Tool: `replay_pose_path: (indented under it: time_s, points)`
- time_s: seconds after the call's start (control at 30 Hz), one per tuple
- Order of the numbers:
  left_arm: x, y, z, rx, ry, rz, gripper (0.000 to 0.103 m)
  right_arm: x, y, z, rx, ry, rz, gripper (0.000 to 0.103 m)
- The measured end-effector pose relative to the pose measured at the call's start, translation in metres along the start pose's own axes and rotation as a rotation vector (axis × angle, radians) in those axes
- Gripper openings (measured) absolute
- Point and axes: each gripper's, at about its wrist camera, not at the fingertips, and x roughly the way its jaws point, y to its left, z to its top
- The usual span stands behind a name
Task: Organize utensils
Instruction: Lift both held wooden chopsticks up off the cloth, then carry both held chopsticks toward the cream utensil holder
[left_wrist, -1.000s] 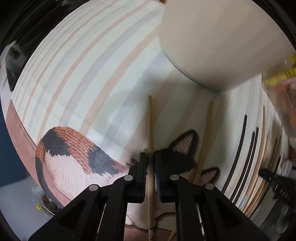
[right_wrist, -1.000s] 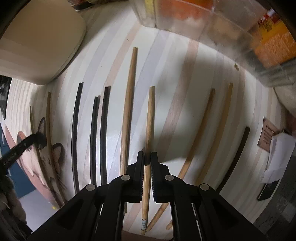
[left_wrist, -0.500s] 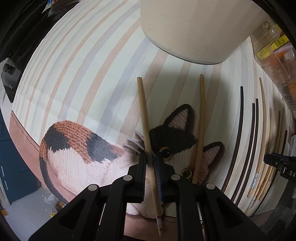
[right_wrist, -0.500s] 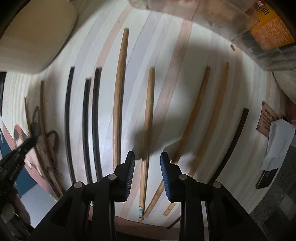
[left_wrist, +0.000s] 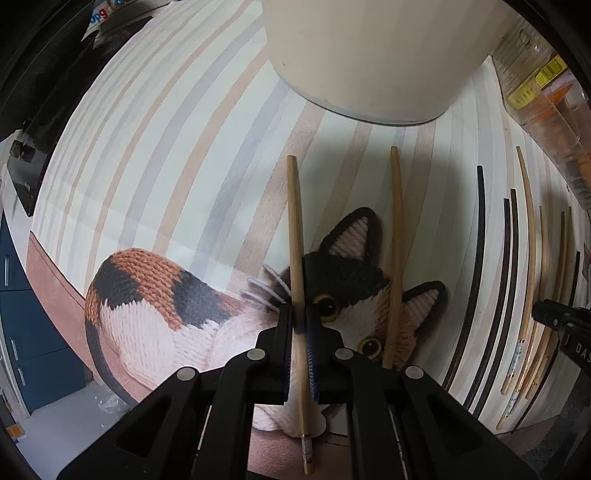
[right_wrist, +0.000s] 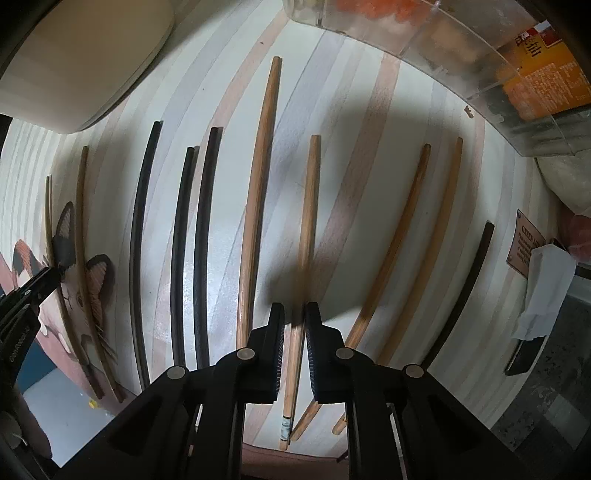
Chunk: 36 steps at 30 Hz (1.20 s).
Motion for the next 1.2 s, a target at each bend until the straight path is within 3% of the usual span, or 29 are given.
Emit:
replay_pose_path:
  time_s: [0.3, 0.77, 1.13, 1.2]
  points:
    - [-0.032, 0.004, -0.019, -0.033, -0.079, -0.01, 0.004, -0.013, -0.023, -0.024, 0.069, -0.077, 0.101, 0.007]
    - [-0.107, 0.026, -0.032, -0.075, -0.258, -0.018, 0.004, -0.086, -0.015, -0.064, 0.05, -0.274, 0.228, 0.006]
    - [-0.183, 0.043, -0.022, -0.112, -0.453, -0.05, 0.004, -0.168, -0.018, -0.053, 0.006, -0.518, 0.281, 0.0]
    - [-0.197, 0.045, -0.016, -0.113, -0.488, -0.051, 0.004, -0.181, -0.017, -0.046, -0.011, -0.519, 0.304, 0.0]
